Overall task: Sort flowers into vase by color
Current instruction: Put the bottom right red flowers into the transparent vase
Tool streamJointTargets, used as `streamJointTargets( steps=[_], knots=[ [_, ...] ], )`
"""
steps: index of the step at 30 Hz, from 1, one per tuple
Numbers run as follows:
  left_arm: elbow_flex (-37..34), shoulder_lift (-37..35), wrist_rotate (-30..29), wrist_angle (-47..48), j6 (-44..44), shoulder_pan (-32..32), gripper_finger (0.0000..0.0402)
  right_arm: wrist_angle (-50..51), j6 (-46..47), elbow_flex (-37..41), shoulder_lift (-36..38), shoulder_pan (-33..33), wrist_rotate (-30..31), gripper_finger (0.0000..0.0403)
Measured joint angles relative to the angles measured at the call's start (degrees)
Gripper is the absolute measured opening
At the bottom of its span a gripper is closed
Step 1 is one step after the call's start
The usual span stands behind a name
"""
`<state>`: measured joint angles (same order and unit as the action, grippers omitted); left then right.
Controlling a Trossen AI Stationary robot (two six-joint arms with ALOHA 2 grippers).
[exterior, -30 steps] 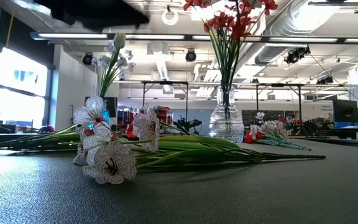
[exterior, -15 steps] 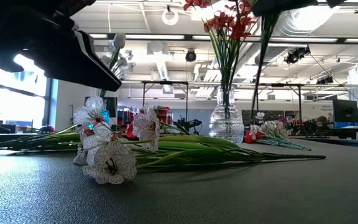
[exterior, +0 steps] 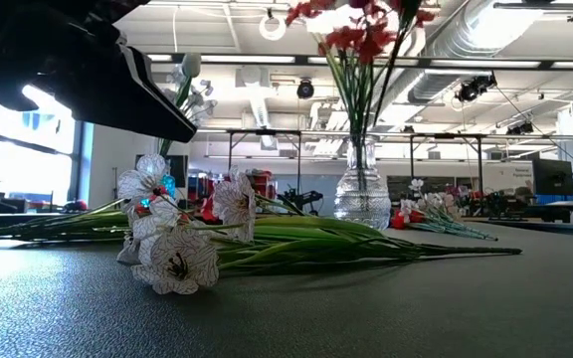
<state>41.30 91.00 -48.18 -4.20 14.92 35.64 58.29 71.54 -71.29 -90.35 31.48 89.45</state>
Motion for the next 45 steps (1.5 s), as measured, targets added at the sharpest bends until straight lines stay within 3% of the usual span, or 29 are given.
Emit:
streamJointTargets(
  steps=[8,15,20,31,41,45],
  knots=[
    [0.0,0.0,0.02,-0.01,0.0,0.0,0.009,-5.96,-10.01,0.0,0.0,-6.36,-9.59,0.0001],
    [0.0,0.0,0.02,-0.01,0.0,0.0,0.009,-18.02,-26.9,0.0,1.45,-6.84,-14.92,0.0001],
    [0.02,0.0,0.02,-0.01,0.0,0.0,0.009,-22.15,-32.97,0.0,5.15,-6.86,-19.3,0.0001],
    [0.02,0.0,0.02,-0.26,0.02,0.0,0.009,-23.15,-34.05,0.0,9.47,-8.03,-23.03,0.0],
    [0.04,0.0,0.04,-0.42,0.02,0.0,0.009,-23.07,-33.67,0.0,9.01,-15.5,-31.08,0.0],
    [0.04,0.0,0.02,-0.42,0.07,0.0,0.009,-22.99,-32.9,0.0,9.01,-18.31,-36.92,0.0004]
  ],
)
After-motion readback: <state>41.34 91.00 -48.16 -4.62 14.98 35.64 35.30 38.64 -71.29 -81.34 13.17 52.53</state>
